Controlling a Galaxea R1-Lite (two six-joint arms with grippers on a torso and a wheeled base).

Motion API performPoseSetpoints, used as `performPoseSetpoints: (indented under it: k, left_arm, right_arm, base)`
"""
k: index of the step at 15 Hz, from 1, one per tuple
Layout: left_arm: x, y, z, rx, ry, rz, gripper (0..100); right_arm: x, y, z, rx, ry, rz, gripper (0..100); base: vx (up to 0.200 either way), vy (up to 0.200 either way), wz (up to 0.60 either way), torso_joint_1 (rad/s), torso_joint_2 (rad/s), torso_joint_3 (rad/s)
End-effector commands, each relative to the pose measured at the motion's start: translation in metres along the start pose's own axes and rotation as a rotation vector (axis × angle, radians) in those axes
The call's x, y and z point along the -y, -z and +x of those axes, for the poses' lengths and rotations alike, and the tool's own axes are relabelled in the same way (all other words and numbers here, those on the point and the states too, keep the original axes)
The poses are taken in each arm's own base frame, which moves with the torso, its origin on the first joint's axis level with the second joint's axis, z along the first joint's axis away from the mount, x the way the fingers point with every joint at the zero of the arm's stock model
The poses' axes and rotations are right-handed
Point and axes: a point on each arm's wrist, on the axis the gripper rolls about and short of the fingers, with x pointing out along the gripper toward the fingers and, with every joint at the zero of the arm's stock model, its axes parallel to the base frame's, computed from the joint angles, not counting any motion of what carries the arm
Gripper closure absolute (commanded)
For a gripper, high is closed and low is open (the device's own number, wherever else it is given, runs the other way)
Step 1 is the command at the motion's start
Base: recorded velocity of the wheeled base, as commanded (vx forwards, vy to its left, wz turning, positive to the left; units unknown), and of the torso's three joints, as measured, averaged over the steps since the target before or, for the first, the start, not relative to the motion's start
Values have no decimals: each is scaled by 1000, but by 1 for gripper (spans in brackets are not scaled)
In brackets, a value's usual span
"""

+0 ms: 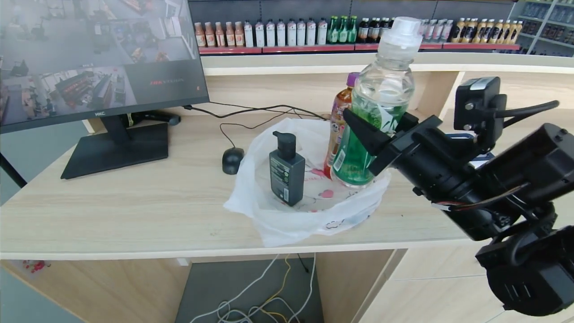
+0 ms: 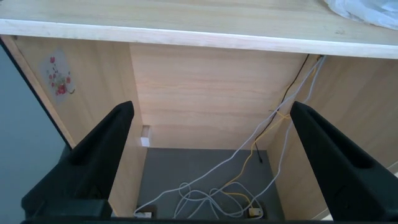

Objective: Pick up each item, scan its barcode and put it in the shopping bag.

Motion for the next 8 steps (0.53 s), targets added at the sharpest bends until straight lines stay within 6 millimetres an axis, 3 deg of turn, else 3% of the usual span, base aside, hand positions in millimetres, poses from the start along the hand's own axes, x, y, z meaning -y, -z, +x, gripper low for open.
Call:
performPoseSetpoints:
  k: [1,8]
  left_arm:
    - [0,0,0,0,1,1,0]
    - [0,0,0,0,1,0,0]
  right_arm:
    - [-4,23,10,-39,-9,9,100]
    - [-7,46,21,-67,-16,15,100]
  base:
    - [0,0,0,0,0,0]
    - [0,0,0,0,0,0]
